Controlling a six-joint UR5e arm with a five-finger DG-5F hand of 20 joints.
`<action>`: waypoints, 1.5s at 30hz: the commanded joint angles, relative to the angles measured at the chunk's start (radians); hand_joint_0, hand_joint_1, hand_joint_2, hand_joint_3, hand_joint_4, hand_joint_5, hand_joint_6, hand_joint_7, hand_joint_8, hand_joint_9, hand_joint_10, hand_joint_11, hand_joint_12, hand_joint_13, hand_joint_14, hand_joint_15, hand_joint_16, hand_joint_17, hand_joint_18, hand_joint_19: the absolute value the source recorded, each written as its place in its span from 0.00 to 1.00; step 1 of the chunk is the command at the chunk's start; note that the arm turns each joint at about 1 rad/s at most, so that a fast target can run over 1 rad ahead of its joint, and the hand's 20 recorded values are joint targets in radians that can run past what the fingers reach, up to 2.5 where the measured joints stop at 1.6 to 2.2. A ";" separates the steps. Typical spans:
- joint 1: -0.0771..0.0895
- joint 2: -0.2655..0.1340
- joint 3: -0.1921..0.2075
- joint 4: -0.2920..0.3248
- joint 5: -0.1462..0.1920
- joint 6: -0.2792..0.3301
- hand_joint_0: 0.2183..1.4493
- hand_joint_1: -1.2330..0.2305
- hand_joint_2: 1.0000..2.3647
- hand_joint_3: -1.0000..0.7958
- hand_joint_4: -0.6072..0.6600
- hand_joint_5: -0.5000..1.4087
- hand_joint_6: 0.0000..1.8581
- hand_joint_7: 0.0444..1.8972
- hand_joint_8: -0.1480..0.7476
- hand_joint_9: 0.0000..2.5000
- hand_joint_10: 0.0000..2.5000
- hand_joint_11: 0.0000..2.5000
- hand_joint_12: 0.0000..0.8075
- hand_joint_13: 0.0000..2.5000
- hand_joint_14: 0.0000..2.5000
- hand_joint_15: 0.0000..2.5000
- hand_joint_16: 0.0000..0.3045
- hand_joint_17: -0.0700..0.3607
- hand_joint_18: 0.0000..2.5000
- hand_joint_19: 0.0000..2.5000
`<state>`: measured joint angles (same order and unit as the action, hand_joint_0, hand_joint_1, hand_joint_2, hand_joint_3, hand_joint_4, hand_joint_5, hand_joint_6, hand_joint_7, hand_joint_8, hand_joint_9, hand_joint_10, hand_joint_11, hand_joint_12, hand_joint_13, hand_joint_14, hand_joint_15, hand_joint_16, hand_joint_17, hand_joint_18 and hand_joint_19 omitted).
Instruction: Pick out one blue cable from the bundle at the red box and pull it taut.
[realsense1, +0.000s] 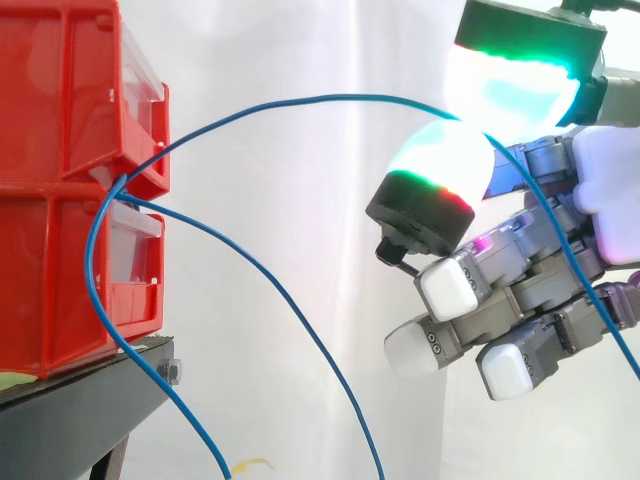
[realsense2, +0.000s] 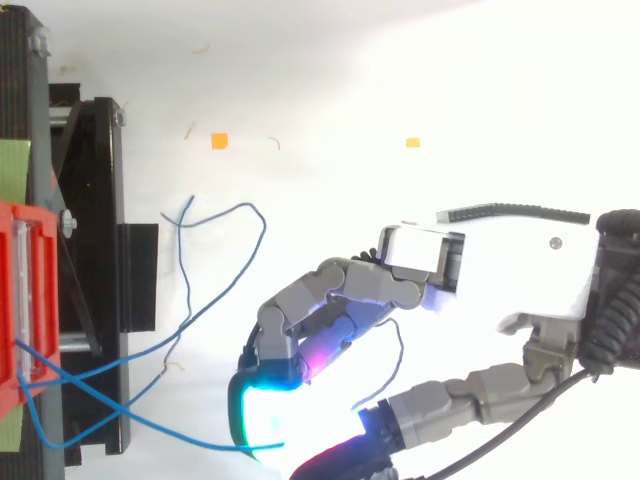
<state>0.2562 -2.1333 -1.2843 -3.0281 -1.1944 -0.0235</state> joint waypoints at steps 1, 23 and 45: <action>0.000 0.000 0.000 0.000 0.001 0.001 0.29 0.33 0.01 0.51 0.47 0.23 0.47 0.61 0.49 0.36 0.00 0.12 0.38 0.26 0.00 0.09 0.14 0.39 0.27 0.15; 0.000 0.000 0.000 0.000 0.001 -0.001 0.30 0.32 0.01 0.50 0.41 0.23 0.47 0.55 0.51 0.41 0.00 0.14 0.39 0.32 0.00 0.11 0.15 0.41 0.30 0.15; 0.000 0.000 -0.001 0.000 0.001 0.001 0.30 0.32 0.01 0.50 0.40 0.23 0.47 0.55 0.51 0.41 0.00 0.14 0.39 0.33 0.00 0.11 0.15 0.41 0.30 0.15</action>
<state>0.2563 -2.1338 -1.2847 -3.0281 -1.1934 -0.0237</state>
